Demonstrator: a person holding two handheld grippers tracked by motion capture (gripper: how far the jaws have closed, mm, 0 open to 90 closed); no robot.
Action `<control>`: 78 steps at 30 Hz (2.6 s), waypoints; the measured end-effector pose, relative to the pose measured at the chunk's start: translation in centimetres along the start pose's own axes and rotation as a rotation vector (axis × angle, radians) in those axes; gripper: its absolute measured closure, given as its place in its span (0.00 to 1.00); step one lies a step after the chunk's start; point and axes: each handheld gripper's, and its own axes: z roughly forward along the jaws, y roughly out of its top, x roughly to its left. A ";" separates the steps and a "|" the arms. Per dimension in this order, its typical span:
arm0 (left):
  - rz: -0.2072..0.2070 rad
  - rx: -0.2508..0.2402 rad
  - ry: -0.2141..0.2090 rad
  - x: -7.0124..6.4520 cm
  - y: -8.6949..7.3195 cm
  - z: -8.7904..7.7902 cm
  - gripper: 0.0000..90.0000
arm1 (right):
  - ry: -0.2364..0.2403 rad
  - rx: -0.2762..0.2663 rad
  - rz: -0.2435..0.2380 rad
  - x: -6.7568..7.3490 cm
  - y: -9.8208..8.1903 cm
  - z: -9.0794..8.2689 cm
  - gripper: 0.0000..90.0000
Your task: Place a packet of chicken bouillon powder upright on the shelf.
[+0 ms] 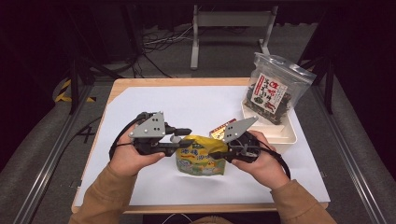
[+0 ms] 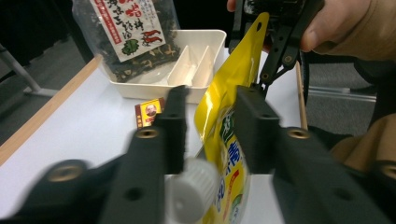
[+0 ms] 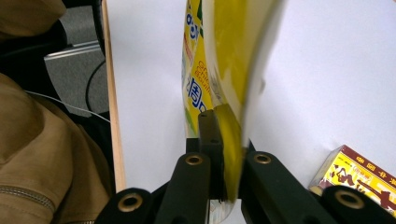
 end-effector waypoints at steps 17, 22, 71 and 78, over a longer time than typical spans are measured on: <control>-0.130 -0.019 0.050 0.8 -1.6 -1.2 0.44 | -0.084 -0.001 0.030 -0.7 -0.9 -4.2 1.00; -0.166 -0.014 0.059 1.4 -2.4 -1.4 0.43 | -0.111 -0.001 0.042 -1.3 -1.1 -5.4 1.00; -0.244 0.033 0.118 4.1 -6.4 -0.3 0.28 | -0.332 -0.077 0.100 -8.2 -3.3 -15.1 1.00; -0.245 0.030 0.123 4.2 -6.5 -0.3 0.27 | -0.351 -0.076 0.097 -9.0 -4.2 -16.1 1.00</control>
